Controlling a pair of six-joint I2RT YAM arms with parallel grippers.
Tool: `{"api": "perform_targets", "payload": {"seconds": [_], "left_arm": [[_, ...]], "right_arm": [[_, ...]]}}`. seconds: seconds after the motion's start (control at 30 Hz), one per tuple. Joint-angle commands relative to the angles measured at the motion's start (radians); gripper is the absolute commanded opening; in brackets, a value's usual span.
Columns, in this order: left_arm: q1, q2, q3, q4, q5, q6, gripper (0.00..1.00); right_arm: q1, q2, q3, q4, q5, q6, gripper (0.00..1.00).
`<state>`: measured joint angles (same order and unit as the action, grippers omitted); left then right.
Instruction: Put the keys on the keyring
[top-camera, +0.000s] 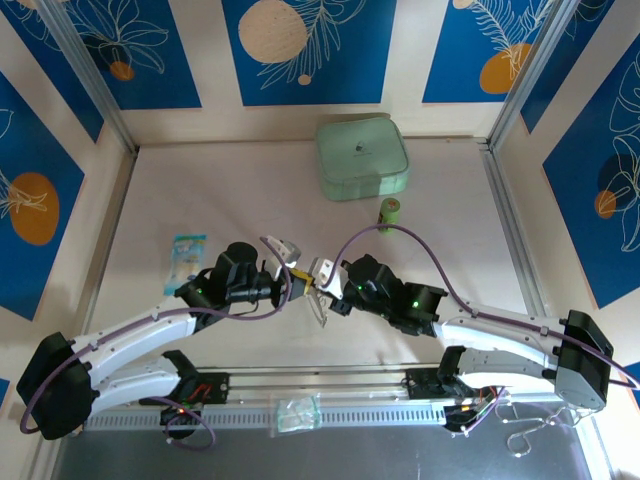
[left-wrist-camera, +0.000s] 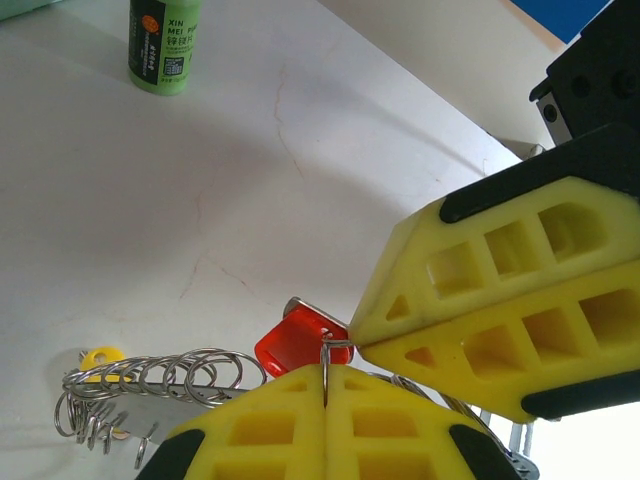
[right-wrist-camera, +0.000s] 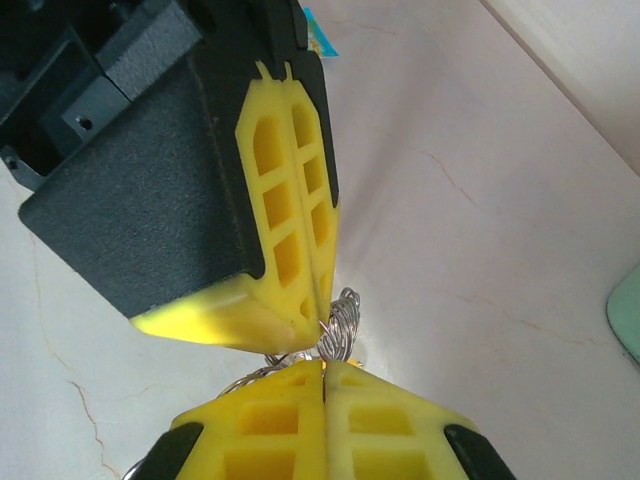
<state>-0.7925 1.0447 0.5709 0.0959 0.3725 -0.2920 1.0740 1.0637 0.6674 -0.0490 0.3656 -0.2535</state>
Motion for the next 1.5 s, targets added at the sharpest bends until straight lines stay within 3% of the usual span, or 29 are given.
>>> {"api": "perform_targets", "payload": {"seconds": [0.0,0.57,1.23,1.37,1.47], "left_arm": [[-0.007,0.002,0.029,0.073,0.006,-0.013,0.00],[-0.007,-0.009,0.015,0.092,0.017,0.002,0.00],[-0.007,-0.043,-0.066,0.204,0.026,0.073,0.00],[-0.006,-0.056,-0.088,0.247,0.038,0.098,0.00],[-0.008,-0.075,-0.124,0.314,0.054,0.140,0.00]], "right_arm": [[0.013,0.003,0.020,-0.003,-0.078,0.026,0.00],[-0.014,0.002,0.031,-0.048,-0.142,0.051,0.00],[-0.040,-0.117,-0.029,-0.052,-0.035,0.070,0.00],[-0.063,-0.105,-0.019,-0.095,-0.020,0.148,0.00],[-0.117,-0.078,-0.013,-0.203,-0.088,0.271,0.00]]}}
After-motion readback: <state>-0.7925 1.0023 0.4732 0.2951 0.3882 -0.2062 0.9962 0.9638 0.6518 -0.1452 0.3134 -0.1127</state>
